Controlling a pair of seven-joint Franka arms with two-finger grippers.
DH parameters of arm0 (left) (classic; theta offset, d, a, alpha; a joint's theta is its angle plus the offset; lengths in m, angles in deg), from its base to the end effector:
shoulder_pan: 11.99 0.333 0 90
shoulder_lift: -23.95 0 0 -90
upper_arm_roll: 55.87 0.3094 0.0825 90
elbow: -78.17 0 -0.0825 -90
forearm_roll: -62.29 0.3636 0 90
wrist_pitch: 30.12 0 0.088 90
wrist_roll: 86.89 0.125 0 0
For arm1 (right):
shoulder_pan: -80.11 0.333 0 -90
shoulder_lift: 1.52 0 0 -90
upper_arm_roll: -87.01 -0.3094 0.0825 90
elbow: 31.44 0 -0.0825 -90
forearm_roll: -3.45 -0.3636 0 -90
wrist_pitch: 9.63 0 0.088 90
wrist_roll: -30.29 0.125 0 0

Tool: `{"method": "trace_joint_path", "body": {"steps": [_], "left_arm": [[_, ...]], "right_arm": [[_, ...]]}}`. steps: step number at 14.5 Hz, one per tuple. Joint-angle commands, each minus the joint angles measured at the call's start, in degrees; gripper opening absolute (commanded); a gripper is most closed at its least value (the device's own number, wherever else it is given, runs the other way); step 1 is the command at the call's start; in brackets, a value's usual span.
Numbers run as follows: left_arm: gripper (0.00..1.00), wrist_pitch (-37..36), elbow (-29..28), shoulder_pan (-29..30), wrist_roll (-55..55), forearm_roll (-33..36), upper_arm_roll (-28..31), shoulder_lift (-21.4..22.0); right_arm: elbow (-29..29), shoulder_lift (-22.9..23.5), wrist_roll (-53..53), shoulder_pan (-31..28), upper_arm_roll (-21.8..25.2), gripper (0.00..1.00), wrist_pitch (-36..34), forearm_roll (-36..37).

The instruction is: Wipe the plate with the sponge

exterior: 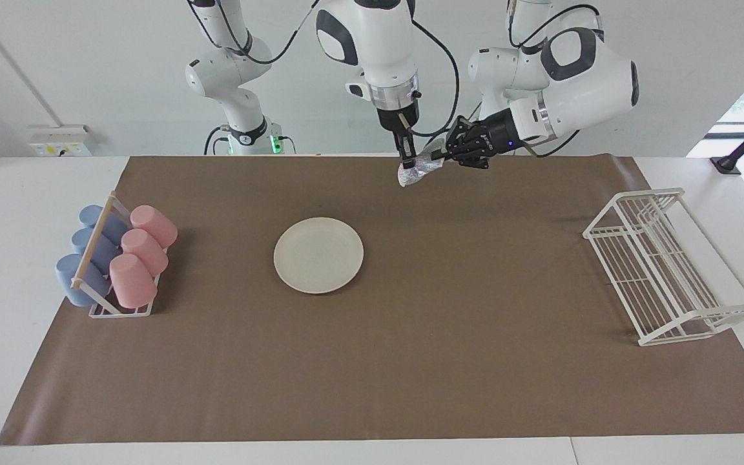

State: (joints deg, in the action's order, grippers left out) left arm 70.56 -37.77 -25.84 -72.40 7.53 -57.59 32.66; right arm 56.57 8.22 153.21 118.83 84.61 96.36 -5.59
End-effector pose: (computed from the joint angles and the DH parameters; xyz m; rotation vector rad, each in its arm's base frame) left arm 0.4513 -0.2168 0.5308 2.1968 -0.3044 -0.1354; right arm 0.4510 0.4112 0.5470 -2.2116 1.9820 0.2088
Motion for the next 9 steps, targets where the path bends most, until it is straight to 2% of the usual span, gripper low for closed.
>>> {"method": "trace_joint_path", "body": {"steps": [1, 2, 3, 4, 5, 7, 9], "left_arm": [[0.00, -1.0, -0.6, -0.6, -1.6, 0.8, 0.8, 0.5], [0.00, -1.0, -0.5, -0.5, -1.7, 0.8, 0.8, 0.5], [0.00, -1.1, -0.4, -0.5, -1.9, 0.8, 0.8, 0.5], [0.00, -1.3, -0.4, -0.3, -2.0, 0.9, 0.8, 0.5], [0.00, -1.3, -0.2, -0.2, -2.4, 1.0, 0.8, 0.4], [0.00, -1.3, 0.5, 0.1, -3.9, 3.3, 0.8, -0.2], [0.00, -0.8, 1.8, 0.0, -8.5, 8.7, 0.8, -0.8]], "right_arm": [[-1.3, 0.6, 0.4, -0.8, -0.2, 0.00, -0.3, 0.3], [-1.2, 0.5, -1.3, -1.0, -0.2, 0.06, -0.4, 0.2], [-1.2, 0.4, -4.2, -1.1, 0.0, 0.29, -1.0, 0.2], [-0.8, 0.0, -7.0, -1.2, 0.1, 0.63, -1.1, 0.8], [-0.3, -0.7, -10.0, -1.7, 0.3, 0.68, -1.4, 0.9], [0.7, -3.0, -19.3, -4.7, 0.3, 0.69, -4.7, 1.0], [2.0, -5.8, -34.0, -9.2, 0.4, 0.70, -10.1, 1.0]]}}
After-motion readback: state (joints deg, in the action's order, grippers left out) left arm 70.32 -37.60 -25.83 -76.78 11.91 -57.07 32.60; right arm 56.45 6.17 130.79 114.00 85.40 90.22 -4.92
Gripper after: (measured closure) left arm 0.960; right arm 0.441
